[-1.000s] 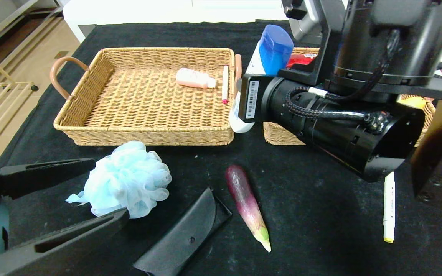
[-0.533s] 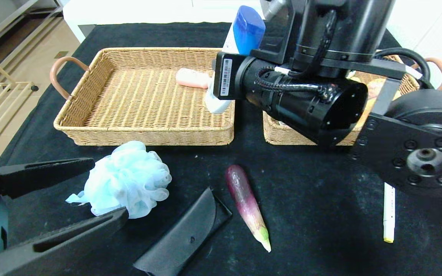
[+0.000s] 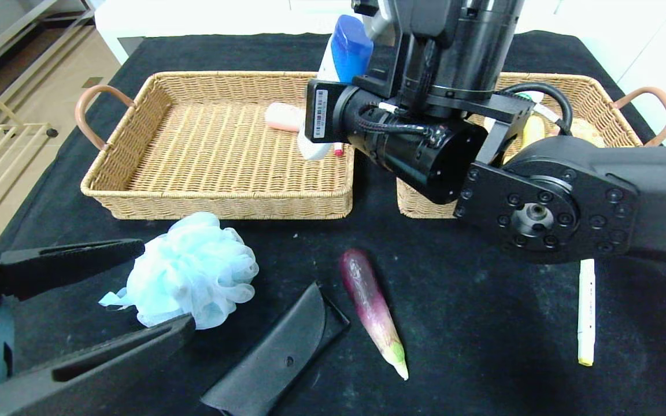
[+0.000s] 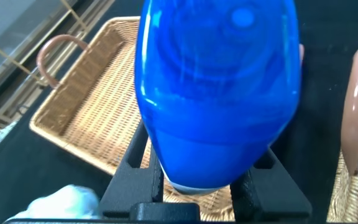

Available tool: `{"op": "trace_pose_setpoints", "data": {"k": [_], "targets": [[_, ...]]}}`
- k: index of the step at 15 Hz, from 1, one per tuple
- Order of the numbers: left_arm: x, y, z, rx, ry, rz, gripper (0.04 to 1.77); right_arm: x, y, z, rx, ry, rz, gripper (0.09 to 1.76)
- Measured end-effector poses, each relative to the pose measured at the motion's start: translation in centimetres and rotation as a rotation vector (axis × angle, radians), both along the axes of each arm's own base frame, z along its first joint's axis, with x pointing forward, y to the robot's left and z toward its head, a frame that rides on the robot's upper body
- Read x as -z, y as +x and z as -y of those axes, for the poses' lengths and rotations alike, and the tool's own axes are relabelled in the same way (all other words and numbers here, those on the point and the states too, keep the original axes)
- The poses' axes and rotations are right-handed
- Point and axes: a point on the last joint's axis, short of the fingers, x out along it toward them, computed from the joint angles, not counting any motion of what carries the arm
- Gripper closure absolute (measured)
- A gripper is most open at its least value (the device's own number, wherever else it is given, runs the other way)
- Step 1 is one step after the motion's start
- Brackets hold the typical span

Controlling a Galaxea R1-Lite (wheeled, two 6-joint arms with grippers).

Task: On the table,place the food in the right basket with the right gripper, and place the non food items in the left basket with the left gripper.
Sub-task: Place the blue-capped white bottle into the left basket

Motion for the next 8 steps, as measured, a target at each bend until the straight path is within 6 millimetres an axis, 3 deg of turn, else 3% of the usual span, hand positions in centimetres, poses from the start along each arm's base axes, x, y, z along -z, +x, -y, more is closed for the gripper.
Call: {"op": "trace_pose_setpoints", "data": {"k": [8], "targets": [[0.1, 0.0, 0.0, 0.002, 0.003, -0.001, 0.09, 1.4, 2.1, -1.1, 0.024, -0.025, 0.012, 1.2]]}}
